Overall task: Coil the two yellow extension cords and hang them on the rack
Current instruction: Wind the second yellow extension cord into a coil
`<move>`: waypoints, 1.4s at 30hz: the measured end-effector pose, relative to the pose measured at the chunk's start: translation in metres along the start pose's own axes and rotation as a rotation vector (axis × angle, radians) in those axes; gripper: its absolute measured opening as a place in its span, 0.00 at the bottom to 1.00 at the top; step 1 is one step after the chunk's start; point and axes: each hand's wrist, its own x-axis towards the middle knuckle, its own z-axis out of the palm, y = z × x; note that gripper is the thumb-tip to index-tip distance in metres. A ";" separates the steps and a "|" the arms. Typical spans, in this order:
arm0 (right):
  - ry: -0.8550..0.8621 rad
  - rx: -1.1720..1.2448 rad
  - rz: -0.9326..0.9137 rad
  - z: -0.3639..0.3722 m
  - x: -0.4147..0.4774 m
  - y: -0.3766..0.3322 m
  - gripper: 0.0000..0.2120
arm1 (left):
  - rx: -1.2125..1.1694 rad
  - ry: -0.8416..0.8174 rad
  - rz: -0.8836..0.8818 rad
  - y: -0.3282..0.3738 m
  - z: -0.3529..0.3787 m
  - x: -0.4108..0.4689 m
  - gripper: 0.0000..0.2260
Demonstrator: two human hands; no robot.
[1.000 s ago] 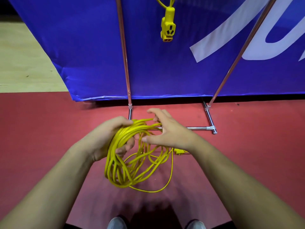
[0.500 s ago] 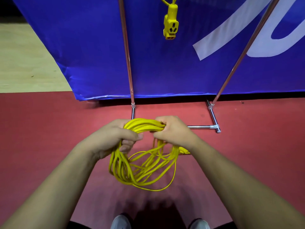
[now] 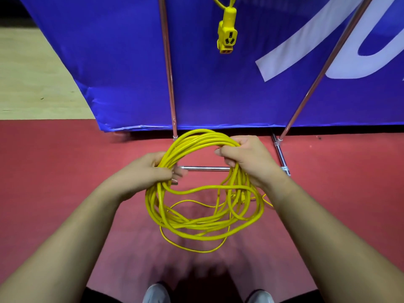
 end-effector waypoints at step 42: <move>0.089 -0.274 -0.146 -0.026 0.021 0.048 0.05 | -1.074 -0.619 -0.020 0.016 0.031 -0.010 0.08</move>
